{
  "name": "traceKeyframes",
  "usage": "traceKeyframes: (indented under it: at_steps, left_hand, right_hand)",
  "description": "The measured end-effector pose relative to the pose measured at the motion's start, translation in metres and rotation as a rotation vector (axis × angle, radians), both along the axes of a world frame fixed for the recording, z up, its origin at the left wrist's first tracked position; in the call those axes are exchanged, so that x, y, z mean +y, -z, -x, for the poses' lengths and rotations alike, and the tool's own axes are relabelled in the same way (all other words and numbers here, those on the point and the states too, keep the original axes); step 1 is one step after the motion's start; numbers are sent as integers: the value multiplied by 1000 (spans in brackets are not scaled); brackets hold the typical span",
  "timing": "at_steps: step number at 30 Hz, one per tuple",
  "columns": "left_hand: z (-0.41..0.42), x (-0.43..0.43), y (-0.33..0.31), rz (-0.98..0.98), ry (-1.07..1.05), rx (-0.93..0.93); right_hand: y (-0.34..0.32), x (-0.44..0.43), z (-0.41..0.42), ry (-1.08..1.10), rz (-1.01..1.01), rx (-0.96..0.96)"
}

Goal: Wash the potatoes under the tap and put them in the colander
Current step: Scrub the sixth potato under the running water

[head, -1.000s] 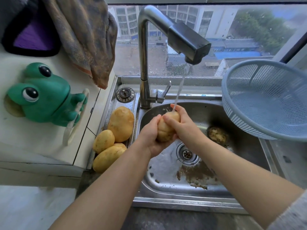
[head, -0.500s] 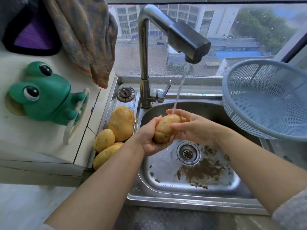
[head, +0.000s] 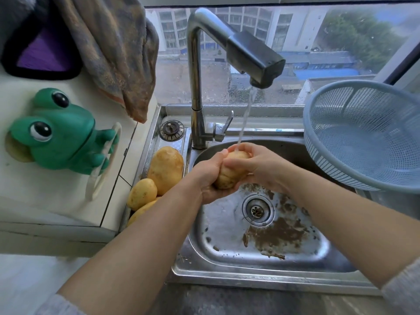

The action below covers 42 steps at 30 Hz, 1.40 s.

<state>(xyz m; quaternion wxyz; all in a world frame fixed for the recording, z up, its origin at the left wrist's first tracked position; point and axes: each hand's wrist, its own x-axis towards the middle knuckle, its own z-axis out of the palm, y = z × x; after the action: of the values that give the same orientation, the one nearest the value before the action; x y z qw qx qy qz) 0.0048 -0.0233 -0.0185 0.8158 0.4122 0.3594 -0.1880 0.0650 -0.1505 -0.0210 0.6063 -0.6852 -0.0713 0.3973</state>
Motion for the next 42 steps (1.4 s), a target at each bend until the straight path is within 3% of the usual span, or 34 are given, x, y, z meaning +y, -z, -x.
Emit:
traceKeyframes:
  at_steps: [2,6,8,11,14,16,20,27,33,35,42]
  left_hand:
    - [-2,0,0,-12,34,-1]
    - [1,6,-5,120,74,46]
    - [2,7,-6,151,89,71]
    - [3,8,-8,226,133,74]
    - [4,2,-8,172,207,49]
    - [5,-2,-8,129,166,33]
    - [14,-8,-6,17,28,-59]
    - [29,-25,-3,204,-243,-93]
    - [25,-17,0,316,-318,-5]
    - [26,-17,1,314,-291,-5]
    - [20,-26,0,225,-262,-31]
  right_hand:
    - [3,1,-1,26,20,-47]
    - [-2,-19,-18,-162,-184,275]
    - [-2,-23,-22,-194,-179,290]
    - [4,-13,-12,-113,-60,43]
    - [8,5,3,227,-11,-238]
    - [9,12,5,337,2,-234]
    - [10,19,2,340,106,-144]
    - [20,33,0,318,309,-125]
    - [15,21,31,170,205,-440]
    - [18,12,31,96,185,-458]
    - [27,18,15,289,170,-440]
